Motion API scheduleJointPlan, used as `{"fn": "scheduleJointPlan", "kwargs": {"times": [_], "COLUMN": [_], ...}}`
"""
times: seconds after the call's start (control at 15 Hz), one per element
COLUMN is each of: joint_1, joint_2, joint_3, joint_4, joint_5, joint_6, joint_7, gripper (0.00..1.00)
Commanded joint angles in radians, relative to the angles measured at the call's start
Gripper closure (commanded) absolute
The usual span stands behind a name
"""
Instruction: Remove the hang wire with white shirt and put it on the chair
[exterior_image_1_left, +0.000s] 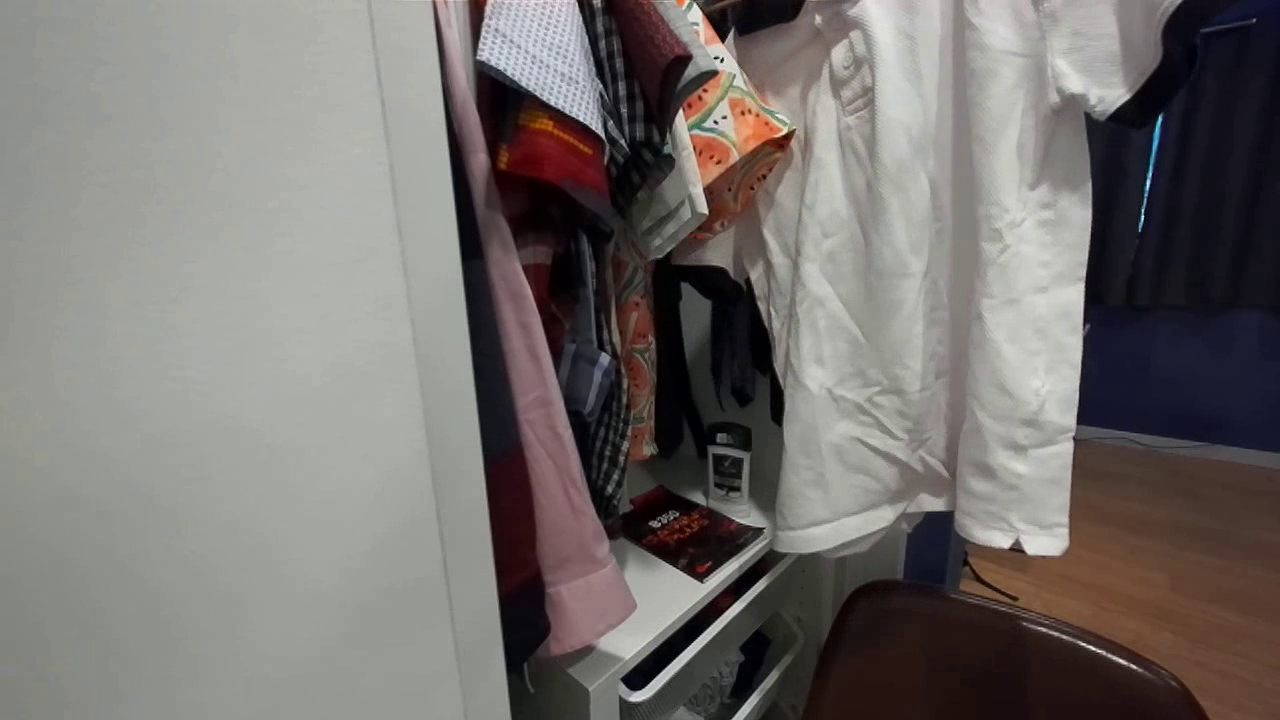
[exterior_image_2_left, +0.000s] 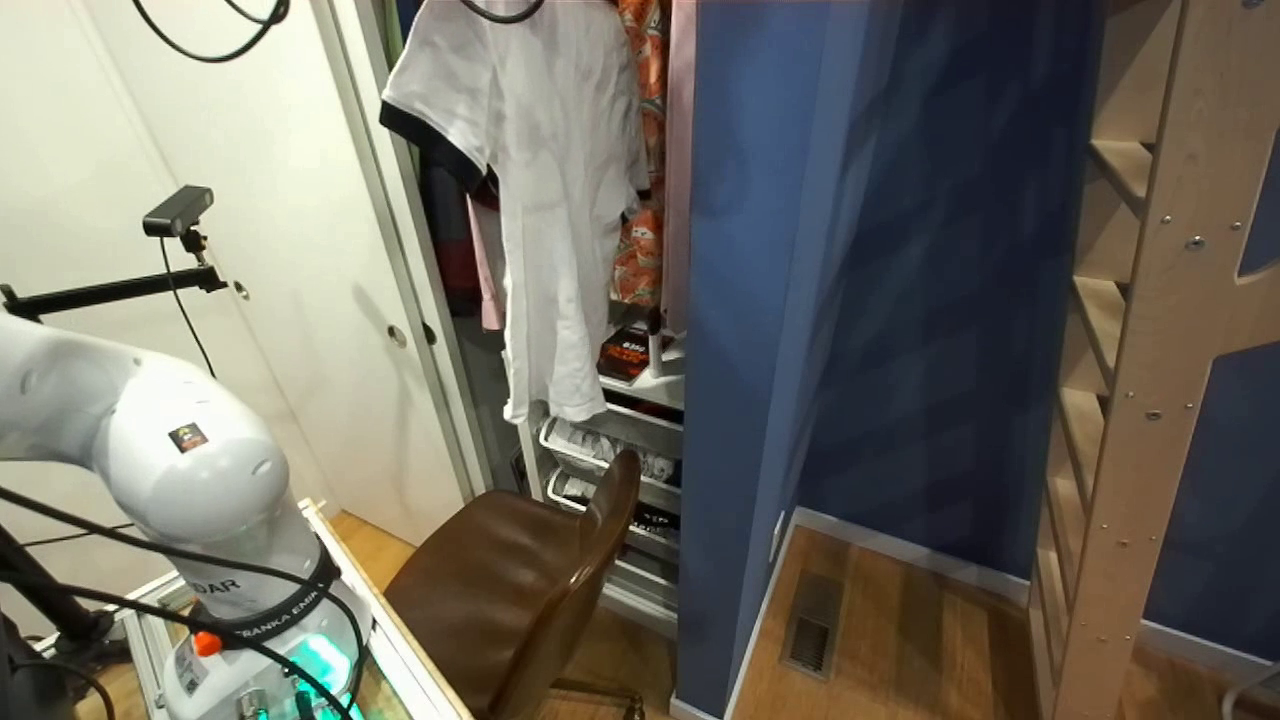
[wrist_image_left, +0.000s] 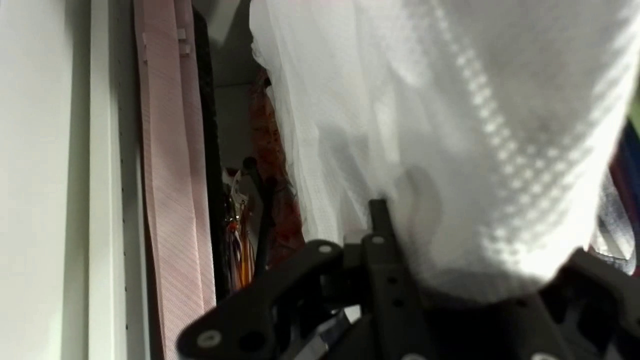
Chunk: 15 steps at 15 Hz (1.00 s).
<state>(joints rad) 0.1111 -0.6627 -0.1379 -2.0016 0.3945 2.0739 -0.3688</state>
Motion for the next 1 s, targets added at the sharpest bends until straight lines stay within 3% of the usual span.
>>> {"fn": "scheduleJointPlan", "kwargs": {"times": [0.0, 0.4, 0.47, 0.67, 0.93], "joint_1": [0.013, 0.015, 0.015, 0.005, -0.051], "joint_2": [-0.005, -0.008, -0.008, -0.102, -0.193], "joint_3": [-0.008, -0.008, -0.008, -0.012, -0.033], "joint_4": [-0.004, -0.01, -0.01, -0.113, -0.171], "joint_5": [-0.009, -0.006, -0.006, -0.003, -0.014], "joint_6": [0.001, 0.005, 0.005, -0.003, -0.072], "joint_7": [0.006, 0.006, 0.006, 0.005, 0.102], "gripper": [0.92, 0.92, 0.98, 0.98, 0.98]}}
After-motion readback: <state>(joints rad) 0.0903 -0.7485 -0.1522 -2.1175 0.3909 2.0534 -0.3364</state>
